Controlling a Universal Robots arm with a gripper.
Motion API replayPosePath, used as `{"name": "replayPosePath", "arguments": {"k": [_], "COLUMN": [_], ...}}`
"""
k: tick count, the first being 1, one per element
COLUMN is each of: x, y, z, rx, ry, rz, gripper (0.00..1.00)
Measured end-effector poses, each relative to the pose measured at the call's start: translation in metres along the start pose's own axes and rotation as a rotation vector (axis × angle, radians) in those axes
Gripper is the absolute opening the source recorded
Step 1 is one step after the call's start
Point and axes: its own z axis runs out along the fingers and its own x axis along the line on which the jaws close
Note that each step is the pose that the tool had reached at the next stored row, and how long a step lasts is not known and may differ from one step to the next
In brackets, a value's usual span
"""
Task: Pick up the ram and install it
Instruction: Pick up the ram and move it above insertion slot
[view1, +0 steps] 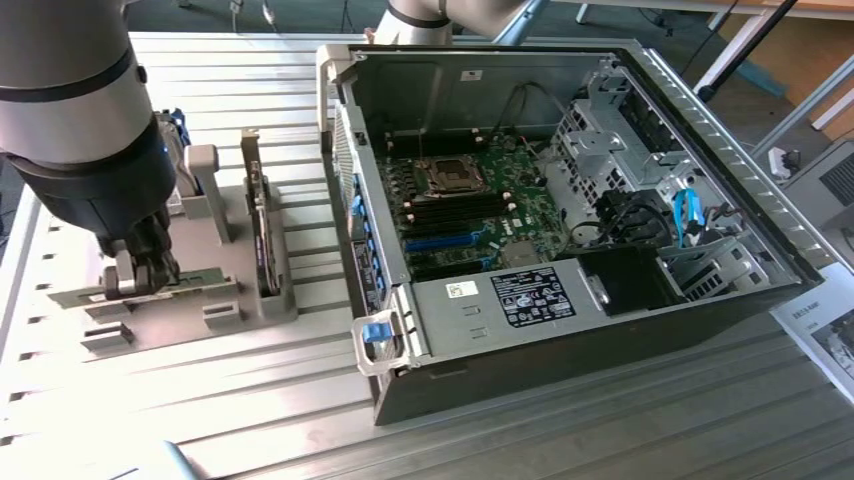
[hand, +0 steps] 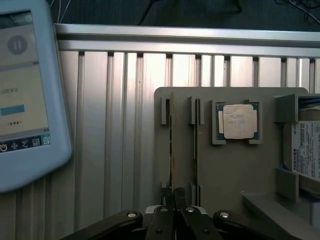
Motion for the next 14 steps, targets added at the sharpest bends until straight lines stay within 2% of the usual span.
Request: {"name": "replayPosePath", "arguments": {"k": [5, 12, 14], "x": [0.0, 0.0, 0.0], "y": [-0.0003, -0.0007, -0.0009], "z": [-0.0128, -0.024, -0.0299], "rx": [0.0001, 0.0, 0.0001], "ry": [0.0, 0.0, 0.0], "rz": [0.0, 0.0, 0.0], "gripper": [0.12, 0.12, 0.12]}}
